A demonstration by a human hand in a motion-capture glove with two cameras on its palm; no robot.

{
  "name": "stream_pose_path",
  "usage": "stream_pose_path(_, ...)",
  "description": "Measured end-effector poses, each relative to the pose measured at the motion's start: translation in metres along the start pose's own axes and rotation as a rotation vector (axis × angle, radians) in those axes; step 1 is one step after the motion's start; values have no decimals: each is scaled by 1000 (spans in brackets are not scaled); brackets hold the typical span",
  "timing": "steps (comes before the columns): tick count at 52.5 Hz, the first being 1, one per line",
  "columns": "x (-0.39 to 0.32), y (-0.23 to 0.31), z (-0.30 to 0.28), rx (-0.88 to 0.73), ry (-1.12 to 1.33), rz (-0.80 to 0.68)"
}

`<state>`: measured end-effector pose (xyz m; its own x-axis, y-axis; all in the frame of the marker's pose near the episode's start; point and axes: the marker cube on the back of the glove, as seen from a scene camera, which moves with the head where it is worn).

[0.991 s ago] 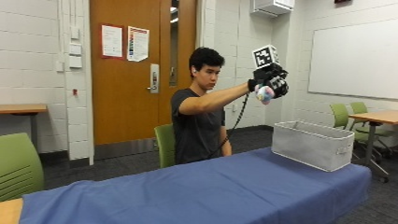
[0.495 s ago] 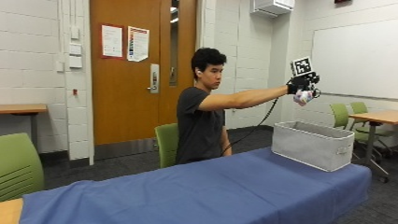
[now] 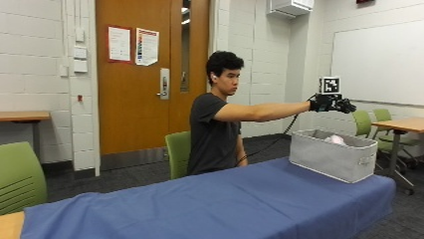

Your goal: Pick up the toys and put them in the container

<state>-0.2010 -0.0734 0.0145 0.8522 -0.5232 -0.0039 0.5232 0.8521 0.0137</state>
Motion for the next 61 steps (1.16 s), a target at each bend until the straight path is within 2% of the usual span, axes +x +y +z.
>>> stream_pose_path(5,4,7,-6,9,-41,-11)
stream_pose_path(14,39,36,-17,42,93,-66)
stream_pose_path(19,55,56,-25,67,82,20)
stream_pose_path(26,-5,99,-35,52,-51,-62)
stream_pose_path(31,58,131,-27,51,170,159)
stream_pose_path(44,177,234,-6,74,167,418)
stream_pose_path(52,212,277,10,83,150,480)
stream_pose_path(61,219,293,18,91,138,502)
